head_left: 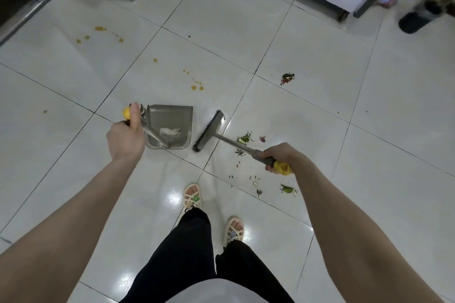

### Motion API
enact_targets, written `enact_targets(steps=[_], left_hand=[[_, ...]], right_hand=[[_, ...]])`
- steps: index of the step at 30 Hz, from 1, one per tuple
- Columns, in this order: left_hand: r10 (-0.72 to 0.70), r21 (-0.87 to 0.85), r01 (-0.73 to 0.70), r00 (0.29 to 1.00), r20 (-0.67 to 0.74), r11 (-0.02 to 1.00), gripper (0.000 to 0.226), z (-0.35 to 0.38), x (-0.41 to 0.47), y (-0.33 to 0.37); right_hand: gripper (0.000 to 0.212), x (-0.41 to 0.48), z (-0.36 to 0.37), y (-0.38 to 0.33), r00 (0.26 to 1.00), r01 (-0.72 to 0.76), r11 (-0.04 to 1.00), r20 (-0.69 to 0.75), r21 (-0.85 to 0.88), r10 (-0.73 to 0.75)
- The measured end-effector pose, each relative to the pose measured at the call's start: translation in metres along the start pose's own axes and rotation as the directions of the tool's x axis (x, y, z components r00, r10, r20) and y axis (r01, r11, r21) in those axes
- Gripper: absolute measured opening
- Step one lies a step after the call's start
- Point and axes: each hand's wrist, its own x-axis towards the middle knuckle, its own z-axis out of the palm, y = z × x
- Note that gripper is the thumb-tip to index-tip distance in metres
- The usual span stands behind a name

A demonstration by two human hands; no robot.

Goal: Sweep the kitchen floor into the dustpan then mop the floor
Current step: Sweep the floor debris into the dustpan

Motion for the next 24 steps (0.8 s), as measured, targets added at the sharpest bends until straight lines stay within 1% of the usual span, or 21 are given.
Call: enact_targets(steps=[4, 7, 11, 15, 19, 24], left_hand=[[0.019, 0.022, -0.019, 1.000, -0.005, 1.000, 0.090, 0.003, -0.002, -0.009], [0.049, 0.061, -0.049, 0.999, 0.011, 0.997, 0.090, 0.006, -0.006, -0.011], [0.048, 0.080, -0.049, 0.999, 0.017, 0.996, 0.087, 0.010, -0.010, -0.010], [0.007, 0.067, -0.008, 1.000, 0.008, 0.998, 0.081, 0.014, -0.015, -0.010], [-0.008, 0.042, 0.007, 1.000, 0.014, 0.999, 0.077, 0.021, -0.020, -0.008], [0.021, 0.047, -0.022, 1.000, 0.021, 0.999, 0.082, 0.024, -0.024, -0.013]], right_hand=[[0.014, 0.014, 0.013, -0.003, 0.999, -0.048, 0.994, 0.029, 0.100, 0.046], [0.017, 0.016, 0.004, 0.008, 0.995, -0.101, 0.986, 0.030, 0.134, 0.098], [0.013, 0.007, -0.014, 0.035, 0.988, -0.146, 0.976, -0.028, 0.164, 0.153], [0.018, -0.015, -0.034, 0.050, 0.993, -0.091, 0.969, -0.048, 0.231, 0.104], [0.021, -0.030, -0.048, 0.053, 0.998, -0.032, 0.975, -0.053, 0.221, 0.045], [0.019, -0.019, -0.026, 0.044, 1.000, -0.012, 0.965, -0.007, 0.261, 0.015]])
